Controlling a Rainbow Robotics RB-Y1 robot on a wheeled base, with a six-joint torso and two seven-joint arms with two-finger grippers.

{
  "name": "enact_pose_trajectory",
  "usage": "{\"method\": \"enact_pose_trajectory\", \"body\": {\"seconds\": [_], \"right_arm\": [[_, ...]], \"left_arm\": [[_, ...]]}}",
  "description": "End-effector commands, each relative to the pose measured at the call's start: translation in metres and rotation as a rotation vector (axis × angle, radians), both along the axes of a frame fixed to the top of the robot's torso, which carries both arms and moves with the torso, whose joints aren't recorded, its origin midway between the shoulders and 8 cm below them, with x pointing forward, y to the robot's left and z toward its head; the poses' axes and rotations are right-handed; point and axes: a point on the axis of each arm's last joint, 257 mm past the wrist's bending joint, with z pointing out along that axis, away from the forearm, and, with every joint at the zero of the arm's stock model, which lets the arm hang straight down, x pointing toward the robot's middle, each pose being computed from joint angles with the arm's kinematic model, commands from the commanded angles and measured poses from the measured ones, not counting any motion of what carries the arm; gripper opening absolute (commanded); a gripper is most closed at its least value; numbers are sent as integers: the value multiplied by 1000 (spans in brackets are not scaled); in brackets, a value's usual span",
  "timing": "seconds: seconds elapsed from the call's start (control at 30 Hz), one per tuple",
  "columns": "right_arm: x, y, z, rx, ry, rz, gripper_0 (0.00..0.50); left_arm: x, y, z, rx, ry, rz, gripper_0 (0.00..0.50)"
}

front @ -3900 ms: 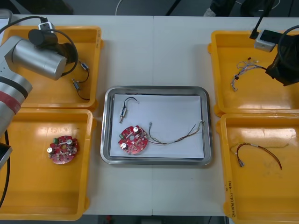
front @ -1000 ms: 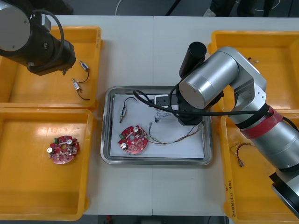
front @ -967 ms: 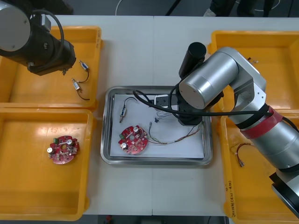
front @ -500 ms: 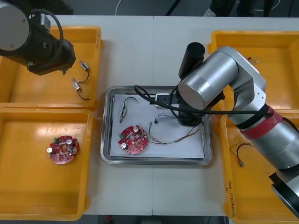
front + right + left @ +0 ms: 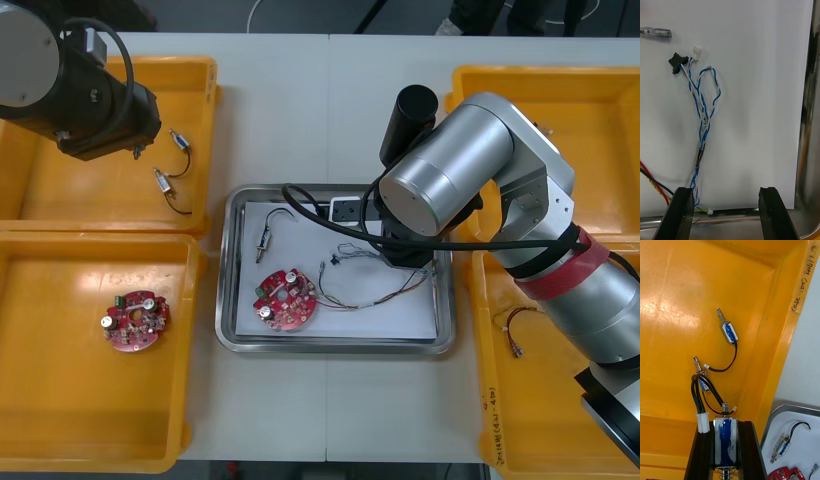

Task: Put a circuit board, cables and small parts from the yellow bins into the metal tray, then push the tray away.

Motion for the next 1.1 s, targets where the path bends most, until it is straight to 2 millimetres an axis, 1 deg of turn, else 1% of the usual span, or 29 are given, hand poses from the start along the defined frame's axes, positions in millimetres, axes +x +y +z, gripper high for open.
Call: {"method": "enact_pose_trajectory", "body": {"seconds": [0.03,0.13,0.23,0.4,0.43,0.5,0.53,0.6,0.63,0.7,0.73,0.8,0.83,0.9,0.93,0.97,1.0,1.07,1.1], "right_arm": [[1,25,21,20,-44,39,500],[1,25,24,15,-46,42,500],[-1,24,36,25,-59,33,500],[-11,13,66,30,-81,-4,500],[-13,11,69,30,-80,-8,500],[-12,14,88,77,-116,-22,500],[-12,15,92,91,-127,-30,500],[-10,18,116,167,-175,-62,500],[-10,18,121,182,-185,-68,500],[-9,18,137,235,-220,-97,500],[-9,18,141,246,-229,-103,500],[-7,14,154,290,-256,-134,500],[-6,13,157,301,-263,-146,500],[-3,6,170,353,-283,-193,500],[-3,4,173,366,-288,-204,500],[-1,-1,181,396,-299,-228,500],[-1,-3,183,403,-303,-234,500],[3,-16,190,427,-315,-273,500],[4,-20,190,432,-316,-283,500]], "left_arm": [[1,17,24,-6,-53,35,2],[1,16,24,-8,-52,36,2],[1,16,24,-12,-53,37,1],[1,17,24,-11,-50,39,2],[0,17,24,-12,-50,38,3],[0,13,23,-20,-47,28,2],[-1,11,23,-23,-45,25,1],[-1,6,23,-30,-44,9,2],[-2,4,22,-32,-43,7,2],[-3,-3,24,-37,-47,-13,4],[-4,-5,24,-40,-44,-20,2],[-8,-16,21,-51,-32,-54,3],[-9,-20,21,-52,-31,-65,2],[-15,-36,17,-44,-25,-104,2],[-16,-40,17,-43,-25,-114,2],[-19,-50,14,-45,-18,-138,1],[-21,-54,13,-49,-12,-148,2],[-28,-71,9,-68,5,-189,3],[-30,-75,9,-72,8,-198,1]]}}
